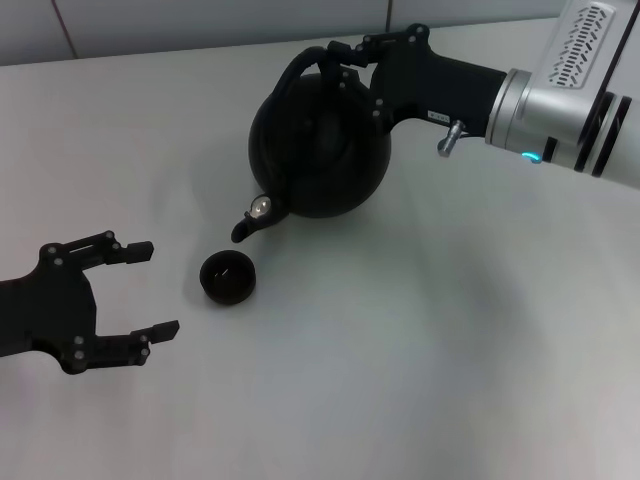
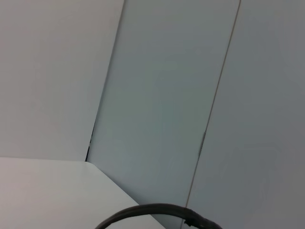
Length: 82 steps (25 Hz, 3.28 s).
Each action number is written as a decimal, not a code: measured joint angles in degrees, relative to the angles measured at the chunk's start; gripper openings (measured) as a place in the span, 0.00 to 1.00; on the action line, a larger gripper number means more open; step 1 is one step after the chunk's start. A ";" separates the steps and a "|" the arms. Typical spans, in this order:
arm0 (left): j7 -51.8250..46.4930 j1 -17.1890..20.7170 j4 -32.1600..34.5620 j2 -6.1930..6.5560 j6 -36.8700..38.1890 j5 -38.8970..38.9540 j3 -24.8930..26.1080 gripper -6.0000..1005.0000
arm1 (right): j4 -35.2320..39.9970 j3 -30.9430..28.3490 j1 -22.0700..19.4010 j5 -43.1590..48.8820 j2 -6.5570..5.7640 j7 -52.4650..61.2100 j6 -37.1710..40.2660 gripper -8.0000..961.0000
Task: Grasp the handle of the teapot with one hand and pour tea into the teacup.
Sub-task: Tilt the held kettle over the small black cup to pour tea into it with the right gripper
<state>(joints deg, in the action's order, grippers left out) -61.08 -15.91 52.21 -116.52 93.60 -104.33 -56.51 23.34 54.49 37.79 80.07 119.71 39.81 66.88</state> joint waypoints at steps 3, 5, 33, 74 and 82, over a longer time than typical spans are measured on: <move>0.00 0.00 0.00 -0.02 -0.02 0.00 0.00 0.84 | 0.35 0.05 0.10 0.00 0.00 0.00 0.04 0.14; 0.00 0.02 0.00 -0.02 -0.06 0.00 0.03 0.84 | 0.78 0.38 0.11 0.00 0.00 0.00 0.05 0.14; 0.27 -0.26 -0.01 -0.63 -1.45 0.00 0.44 0.84 | 5.42 5.22 -0.21 0.01 0.09 -1.42 -0.37 0.13; 0.26 -0.64 0.00 -1.43 -2.91 0.23 0.53 0.84 | 4.81 7.53 -1.61 -7.56 -0.26 -6.69 -1.88 0.10; 0.26 -0.89 0.00 -1.49 -2.90 0.43 0.52 0.84 | -0.33 7.44 -2.79 -14.47 -0.33 -5.20 -1.50 0.09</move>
<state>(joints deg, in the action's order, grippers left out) -60.82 -16.80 52.21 -118.01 90.70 -103.90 -55.99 23.01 61.93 35.01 65.60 119.38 34.61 65.39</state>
